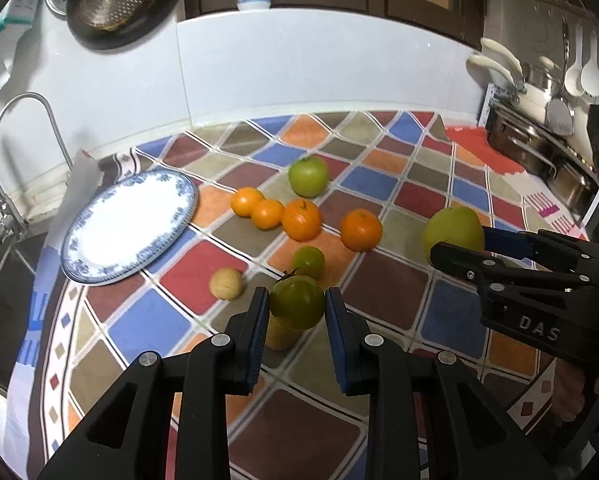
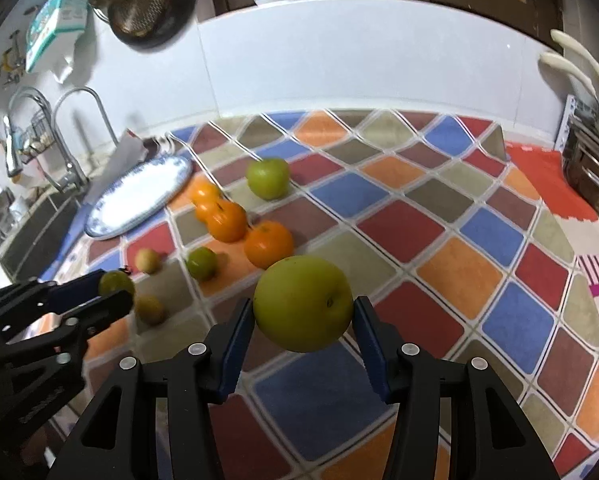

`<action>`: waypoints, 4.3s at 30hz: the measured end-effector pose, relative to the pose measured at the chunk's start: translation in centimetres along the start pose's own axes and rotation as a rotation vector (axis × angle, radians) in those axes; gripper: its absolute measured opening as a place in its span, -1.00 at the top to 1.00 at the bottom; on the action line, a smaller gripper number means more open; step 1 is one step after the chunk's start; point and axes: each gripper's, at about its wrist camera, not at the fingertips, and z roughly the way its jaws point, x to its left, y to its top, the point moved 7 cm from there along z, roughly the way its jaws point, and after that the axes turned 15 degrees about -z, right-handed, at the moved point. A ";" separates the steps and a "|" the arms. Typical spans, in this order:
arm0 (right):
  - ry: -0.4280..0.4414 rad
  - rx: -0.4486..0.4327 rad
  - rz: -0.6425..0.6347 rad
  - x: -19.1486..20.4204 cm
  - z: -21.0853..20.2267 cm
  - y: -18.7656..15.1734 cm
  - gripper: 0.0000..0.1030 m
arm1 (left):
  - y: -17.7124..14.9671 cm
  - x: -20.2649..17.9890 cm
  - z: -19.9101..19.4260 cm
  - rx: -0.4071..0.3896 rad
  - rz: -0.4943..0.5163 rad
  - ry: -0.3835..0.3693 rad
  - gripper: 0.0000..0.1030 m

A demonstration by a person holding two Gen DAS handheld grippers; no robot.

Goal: Organize fruits
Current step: 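Carry the green fruit in the left gripper while the right gripper carries the pomelo to the plate, then open the left gripper over the plate while the right gripper releases the pomelo onto it, then move both open grippers back over the remaining fruit on the table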

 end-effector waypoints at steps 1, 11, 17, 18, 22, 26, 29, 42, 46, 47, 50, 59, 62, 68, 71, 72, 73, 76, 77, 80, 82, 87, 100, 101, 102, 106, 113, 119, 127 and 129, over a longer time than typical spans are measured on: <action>0.003 -0.014 -0.003 0.4 -0.4 0.6 0.00 | 0.3 0.3 -0.3 -0.010 0.000 0.001 0.44; 0.028 -0.115 -0.042 4.2 -1.9 5.9 0.00 | 4.1 4.2 -2.6 -0.102 -0.016 0.016 0.44; 0.055 -0.161 -0.057 6.9 -1.7 8.9 0.00 | 6.5 7.1 -3.5 -0.157 -0.030 0.037 0.44; 0.066 -0.170 -0.056 7.5 -1.4 9.6 0.00 | 6.9 7.7 -3.6 -0.165 -0.032 0.042 0.44; 0.082 -0.185 -0.062 9.1 -0.5 11.3 0.00 | 8.4 10.2 -3.7 -0.186 -0.038 0.065 0.44; 0.100 -0.196 -0.075 10.9 0.9 13.2 0.00 | 9.8 12.5 -3.4 -0.195 -0.043 0.078 0.44; 0.113 -0.199 -0.087 12.3 1.9 14.6 0.00 | 10.8 14.0 -3.1 -0.197 -0.043 0.081 0.44; 0.172 -0.113 -0.150 16.9 8.7 19.0 0.00 | 14.1 19.6 2.0 -0.137 -0.053 0.088 0.44; 0.183 -0.069 -0.162 17.2 11.3 19.9 0.00 | 14.7 21.0 4.4 -0.090 -0.074 0.079 0.44; 0.187 -0.063 -0.164 17.3 11.7 20.1 0.00 | 14.8 21.3 4.9 -0.080 -0.080 0.074 0.44; 0.200 -0.026 -0.172 17.5 13.9 20.5 0.00 | 15.2 22.3 7.0 -0.045 -0.088 0.080 0.44; 0.216 0.088 -0.190 17.5 20.3 20.8 0.00 | 15.4 24.4 12.9 0.054 -0.091 0.095 0.44; 0.222 0.111 -0.193 17.5 21.5 20.7 0.00 | 15.2 24.6 14.4 0.080 -0.086 0.099 0.44; 0.233 0.139 -0.190 17.5 23.2 20.6 0.00 | 15.0 25.1 16.2 0.116 -0.086 0.104 0.44; 0.237 0.151 -0.181 17.4 23.8 20.5 -0.01 | 14.9 25.4 16.6 0.133 -0.097 0.105 0.44; 0.236 0.155 -0.178 17.4 23.9 20.5 -0.01 | 14.9 25.5 16.7 0.135 -0.103 0.102 0.44; 0.237 0.158 -0.176 17.4 24.1 20.5 -0.01 | 15.0 25.6 16.7 0.136 -0.107 0.100 0.40; 0.243 0.163 -0.170 17.3 24.2 20.4 -0.01 | 15.3 25.7 16.5 0.123 -0.112 0.108 0.16; 0.241 0.164 -0.168 17.3 24.2 20.4 -0.01 | 15.4 25.7 16.4 0.118 -0.112 0.108 0.16; 0.234 0.153 -0.160 17.1 23.8 20.6 -0.03 | 15.6 25.8 15.6 0.103 -0.114 0.117 0.05; 0.227 0.138 -0.158 17.0 23.2 20.8 -0.15 | 15.8 25.9 14.7 0.089 -0.123 0.124 -0.03; 0.192 0.072 -0.167 16.6 20.3 21.1 -0.15 | 16.2 25.2 11.1 0.017 -0.115 0.148 -0.23; 0.065 -0.161 -0.158 14.5 8.3 20.7 -0.52 | 15.1 20.8 0.8 -0.180 -0.149 0.160 -0.84; 0.056 -0.172 -0.156 14.2 7.7 20.6 -0.53 | 14.8 20.5 0.2 -0.187 -0.148 0.160 -0.84; 0.048 -0.182 -0.151 14.0 6.9 20.3 -0.53 | 14.6 20.2 -0.4 -0.193 -0.145 0.160 -0.84; 0.031 -0.207 -0.137 13.0 4.5 19.3 -0.53 | 13.7 18.5 -2.6 -0.221 -0.136 0.164 -0.87; -0.011 -0.249 -0.122 10.6 0.9 17.2 -0.53 | 11.5 15.3 -5.1 -0.245 -0.126 0.150 -0.90; -0.021 -0.263 -0.134 8.9 -1.1 15.1 -0.53 | 9.6 12.7 -6.1 -0.248 -0.130 0.144 -0.90; 0.001 -0.238 -0.154 6.4 -2.1 12.1 -0.53 | 6.6 9.4 -5.4 -0.209 -0.123 0.158 -0.90; 0.007 -0.223 -0.161 6.0 -2.0 11.3 -0.53 | 6.0 8.7 -5.1 -0.197 -0.119 0.159 -0.90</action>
